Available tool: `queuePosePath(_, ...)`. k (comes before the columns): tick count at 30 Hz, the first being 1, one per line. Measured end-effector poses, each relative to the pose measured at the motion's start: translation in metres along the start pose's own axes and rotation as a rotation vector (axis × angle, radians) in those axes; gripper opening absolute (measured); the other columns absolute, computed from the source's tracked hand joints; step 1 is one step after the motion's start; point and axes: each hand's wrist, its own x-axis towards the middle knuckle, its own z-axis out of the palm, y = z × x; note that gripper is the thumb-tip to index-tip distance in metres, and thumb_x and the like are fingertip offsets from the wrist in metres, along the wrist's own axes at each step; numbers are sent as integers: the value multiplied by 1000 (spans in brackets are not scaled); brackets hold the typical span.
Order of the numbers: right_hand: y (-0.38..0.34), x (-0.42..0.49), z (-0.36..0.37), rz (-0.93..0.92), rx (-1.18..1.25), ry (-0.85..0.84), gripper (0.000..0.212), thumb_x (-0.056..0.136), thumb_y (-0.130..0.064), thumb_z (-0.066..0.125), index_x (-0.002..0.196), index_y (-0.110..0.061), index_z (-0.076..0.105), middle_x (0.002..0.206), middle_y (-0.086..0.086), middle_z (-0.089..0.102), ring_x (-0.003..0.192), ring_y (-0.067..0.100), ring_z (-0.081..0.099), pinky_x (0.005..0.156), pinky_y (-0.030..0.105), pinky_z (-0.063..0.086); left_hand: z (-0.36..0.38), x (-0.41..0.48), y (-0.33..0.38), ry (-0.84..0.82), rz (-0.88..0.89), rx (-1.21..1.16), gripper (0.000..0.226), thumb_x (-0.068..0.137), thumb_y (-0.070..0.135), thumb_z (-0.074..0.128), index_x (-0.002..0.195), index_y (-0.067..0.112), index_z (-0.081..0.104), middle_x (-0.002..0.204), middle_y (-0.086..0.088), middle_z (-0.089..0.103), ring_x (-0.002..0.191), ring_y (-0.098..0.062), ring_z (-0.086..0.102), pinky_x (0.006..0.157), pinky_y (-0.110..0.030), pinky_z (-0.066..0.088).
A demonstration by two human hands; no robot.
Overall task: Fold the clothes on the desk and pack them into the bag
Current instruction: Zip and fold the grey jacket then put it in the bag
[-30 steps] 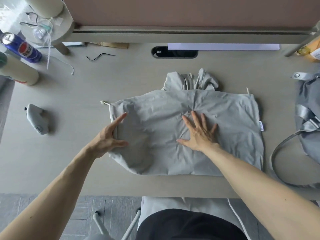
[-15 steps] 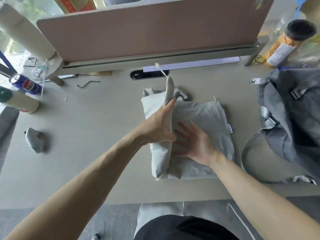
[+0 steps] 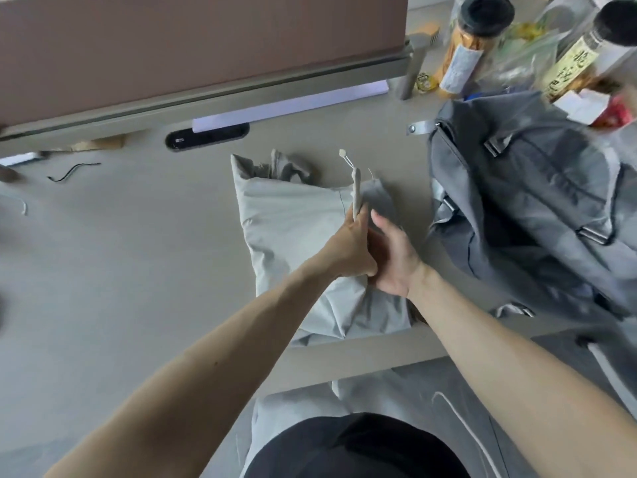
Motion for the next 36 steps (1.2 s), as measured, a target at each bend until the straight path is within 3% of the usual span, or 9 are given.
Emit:
queuePosePath(2,-5,-3,-6,-18,-6,11,48,96,-53,44,128,-20,57,108,8,63,107,26,59,89,40,51,8,2,7,18,-12,-33,105,64,-8,68,154,6,17,160,-15,16,120,-31,55,81,-31,54)
queuePosePath(5,-17,-11,-20,-36,-100,58,52,92,-54,48,128,-18,61,107,7,66,102,24,62,84,38,51,14,6,10,59,53,-73,104,58,0,68,152,5,22,154,-17,26,106,-33,61,68,-26,49)
queuePosePath(10,-20,-7,-67,-43,-620,686,25,95,-42,55,105,-22,67,113,6,70,97,19,66,88,39,53,6,1,5,102,72,-58,106,62,-5,77,152,2,21,146,-18,35,79,-20,49,55,-9,38)
queuePosePath(19,-27,-5,-86,-82,-446,630,16,93,-17,51,81,-14,61,66,4,53,53,17,49,47,27,42,42,23,36,0,139,-11,97,63,-4,75,146,0,25,164,-12,-4,96,-34,61,65,-37,53)
queuePosePath(24,-29,-13,-92,-158,-299,615,22,100,-24,50,94,-17,71,76,-2,74,70,11,70,63,22,53,83,34,20,-187,145,67,109,79,5,73,158,7,-1,167,-5,-4,154,-21,1,120,-34,26)
queuePosePath(28,-28,-12,-96,-111,-372,617,24,91,-29,65,103,-8,65,79,6,68,73,24,65,64,34,54,66,14,-21,107,88,-176,87,77,33,80,150,15,37,153,-9,39,121,-29,59,97,-40,52)
queuePosePath(30,-27,-12,-98,-65,-564,622,32,82,-26,71,107,-9,63,85,7,66,73,24,64,67,33,50,46,0,-56,448,-19,-161,63,77,36,75,132,14,54,131,-9,54,95,-28,64,83,-38,54)
queuePosePath(32,-24,-12,-95,-31,-676,627,32,78,-25,72,105,-12,60,85,6,66,70,20,65,67,33,50,23,-12,-98,639,-276,-120,55,79,33,77,124,12,54,122,-11,55,104,-32,59,89,-38,49)
queuePosePath(36,-15,3,-92,-47,-858,696,24,70,-18,68,92,-17,58,91,8,67,79,24,65,69,33,49,4,-32,-146,276,-725,-348,61,72,43,86,119,14,58,113,-8,66,104,-29,64,89,-40,54)
